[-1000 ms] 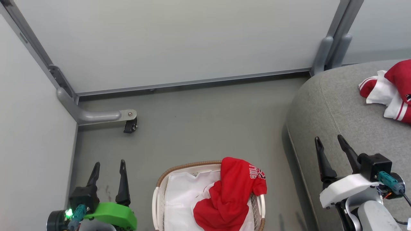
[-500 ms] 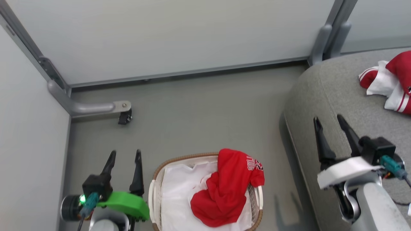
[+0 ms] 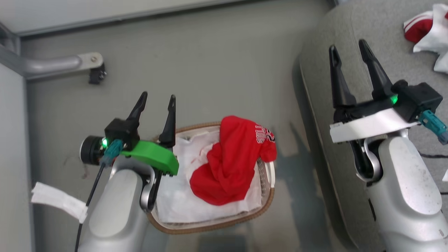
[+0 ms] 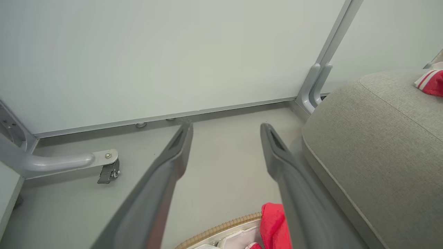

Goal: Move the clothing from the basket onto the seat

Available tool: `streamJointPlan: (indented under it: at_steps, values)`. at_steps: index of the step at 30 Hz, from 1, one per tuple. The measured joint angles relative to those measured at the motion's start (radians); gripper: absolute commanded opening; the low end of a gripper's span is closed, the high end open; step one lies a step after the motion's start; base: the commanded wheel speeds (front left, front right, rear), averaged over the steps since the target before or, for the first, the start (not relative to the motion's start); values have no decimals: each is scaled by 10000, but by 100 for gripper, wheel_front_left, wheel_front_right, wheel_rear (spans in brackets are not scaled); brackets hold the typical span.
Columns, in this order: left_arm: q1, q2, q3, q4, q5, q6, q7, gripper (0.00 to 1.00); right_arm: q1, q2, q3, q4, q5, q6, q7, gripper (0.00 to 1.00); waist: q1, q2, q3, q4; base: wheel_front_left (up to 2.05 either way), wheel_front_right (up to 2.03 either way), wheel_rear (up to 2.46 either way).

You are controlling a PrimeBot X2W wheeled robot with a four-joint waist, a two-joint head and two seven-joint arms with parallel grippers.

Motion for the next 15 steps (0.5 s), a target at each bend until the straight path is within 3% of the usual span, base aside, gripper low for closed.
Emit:
streamJointPlan:
  at_steps: [15]
  values:
    - [-2407, -13, -1181, 2380, -115, -174, 0, 100, -1271, 238, 307, -1012, 182, 0, 0, 100, 1, 0, 3016, -1229, 0, 0, 0]
